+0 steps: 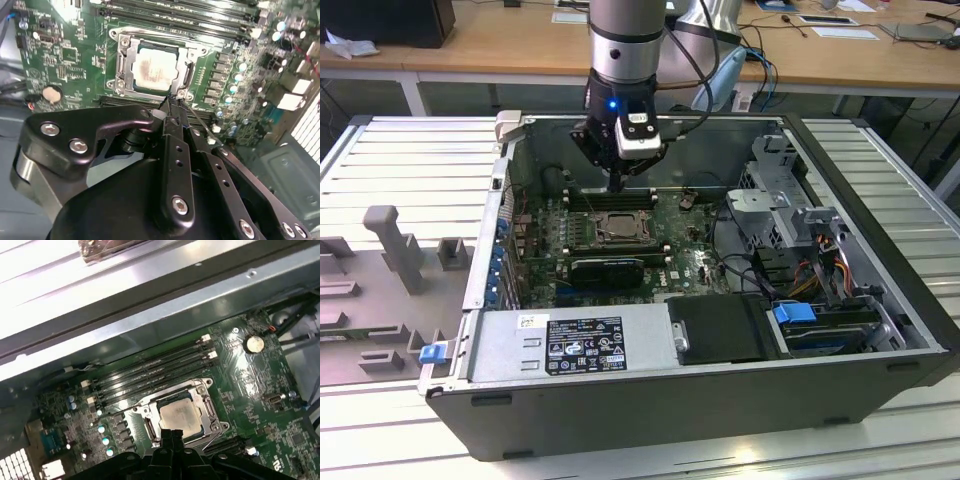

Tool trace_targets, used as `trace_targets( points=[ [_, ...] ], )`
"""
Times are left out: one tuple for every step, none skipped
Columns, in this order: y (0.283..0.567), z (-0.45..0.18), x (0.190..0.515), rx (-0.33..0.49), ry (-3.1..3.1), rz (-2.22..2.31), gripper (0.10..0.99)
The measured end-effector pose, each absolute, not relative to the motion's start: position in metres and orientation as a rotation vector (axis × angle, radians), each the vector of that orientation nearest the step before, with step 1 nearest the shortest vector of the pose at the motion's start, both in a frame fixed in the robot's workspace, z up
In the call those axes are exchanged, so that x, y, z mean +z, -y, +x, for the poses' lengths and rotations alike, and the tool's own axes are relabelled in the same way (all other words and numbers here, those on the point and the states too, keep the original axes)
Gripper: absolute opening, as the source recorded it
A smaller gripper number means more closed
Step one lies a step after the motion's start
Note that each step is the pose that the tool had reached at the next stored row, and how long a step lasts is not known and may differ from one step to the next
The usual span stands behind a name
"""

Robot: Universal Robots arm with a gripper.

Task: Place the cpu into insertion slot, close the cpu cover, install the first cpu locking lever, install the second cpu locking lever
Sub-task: 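Install the first cpu locking lever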

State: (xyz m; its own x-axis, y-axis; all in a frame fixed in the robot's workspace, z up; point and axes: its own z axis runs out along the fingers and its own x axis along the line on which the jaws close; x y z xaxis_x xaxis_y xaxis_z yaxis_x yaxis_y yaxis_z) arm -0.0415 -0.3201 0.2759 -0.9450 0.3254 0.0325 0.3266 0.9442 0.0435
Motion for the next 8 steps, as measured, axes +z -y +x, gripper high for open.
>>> trace_targets(
  points=[
    [0.3201,-0.0415,0.2759,-0.074,3.083,-0.450,0.106],
    [0.3201,-0.0415,0.2758,-0.075,3.088,-0.418,0.106],
    [0.3201,-0.0415,0.2757,-0.074,3.092,-0.395,0.106],
    [0.3201,-0.0415,0.2751,-0.076,3.104,-0.369,0.106],
    [0.3201,-0.0415,0.2748,-0.078,3.113,-0.356,0.106],
    [0.3201,-0.0415,0.2745,-0.079,3.119,-0.347,0.106],
    [0.3201,-0.0415,0.2741,-0.080,3.129,-0.321,0.106],
    [0.3201,-0.0415,0.2739,-0.081,3.135,-0.295,0.106]
  ],
)
